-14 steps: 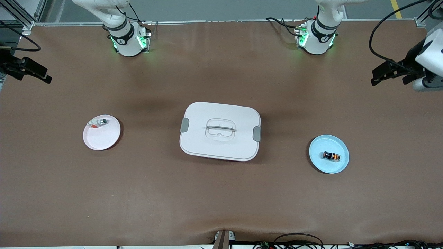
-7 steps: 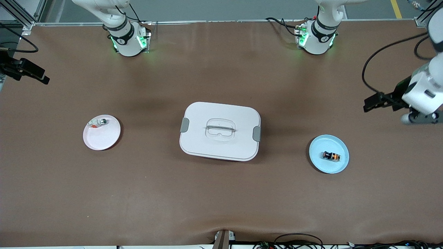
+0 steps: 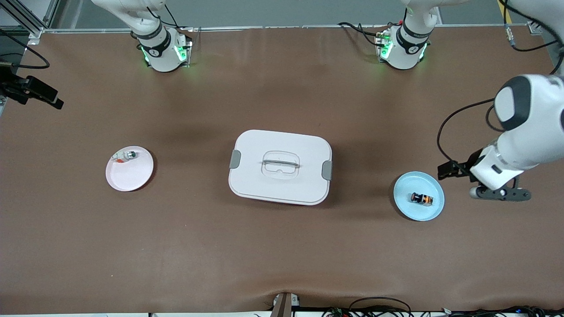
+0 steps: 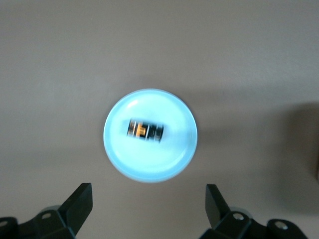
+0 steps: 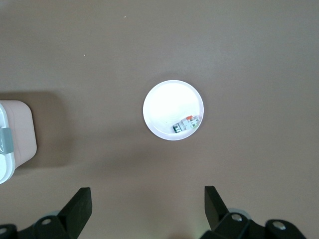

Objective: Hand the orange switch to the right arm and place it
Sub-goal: 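Lower the left gripper and grasp the orange switch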

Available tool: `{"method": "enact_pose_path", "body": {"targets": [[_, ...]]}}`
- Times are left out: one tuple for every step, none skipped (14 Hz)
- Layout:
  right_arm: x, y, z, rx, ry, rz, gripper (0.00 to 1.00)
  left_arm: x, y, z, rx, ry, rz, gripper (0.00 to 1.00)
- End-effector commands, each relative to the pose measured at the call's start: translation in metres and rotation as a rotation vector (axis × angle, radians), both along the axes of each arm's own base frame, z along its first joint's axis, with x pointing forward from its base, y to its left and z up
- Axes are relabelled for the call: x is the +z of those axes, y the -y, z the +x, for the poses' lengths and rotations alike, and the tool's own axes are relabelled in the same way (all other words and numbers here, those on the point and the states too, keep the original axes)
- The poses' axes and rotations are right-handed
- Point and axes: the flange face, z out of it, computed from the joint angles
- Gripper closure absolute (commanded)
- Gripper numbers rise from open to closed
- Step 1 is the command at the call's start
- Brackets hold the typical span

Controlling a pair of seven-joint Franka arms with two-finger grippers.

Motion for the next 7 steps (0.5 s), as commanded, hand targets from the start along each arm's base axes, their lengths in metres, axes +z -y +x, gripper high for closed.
{"method": "enact_pose_path", "body": {"targets": [[0.003, -0.002, -0.009, -0.005, 0.016, -0.001, 0.0, -0.043, -0.001, -0.004, -0.048, 0.037, 0.002, 0.0], [0.004, -0.002, -0.009, -0.005, 0.017, -0.002, 0.0, -0.056, -0.002, -0.001, -0.08, 0.039, 0.019, 0.0], [0.003, -0.002, -0.009, -0.005, 0.016, -0.001, 0.0, -0.071, -0.003, 0.0, -0.104, 0.027, 0.041, 0.0], [0.003, -0.001, -0.009, -0.006, 0.016, -0.001, 0.0, -0.084, -0.003, 0.002, -0.125, 0.027, 0.062, 0.0], [0.003, 0.001, -0.009, -0.009, 0.016, -0.001, 0.0, -0.097, -0.002, 0.005, -0.135, 0.034, 0.066, 0.0], [0.003, 0.002, -0.01, -0.009, 0.016, -0.001, 0.0, -0.11, -0.001, 0.006, -0.136, 0.03, 0.064, 0.0], [0.003, 0.002, -0.01, -0.003, 0.016, -0.001, 0.0, -0.123, -0.003, 0.008, -0.134, 0.028, 0.06, 0.0]]}}
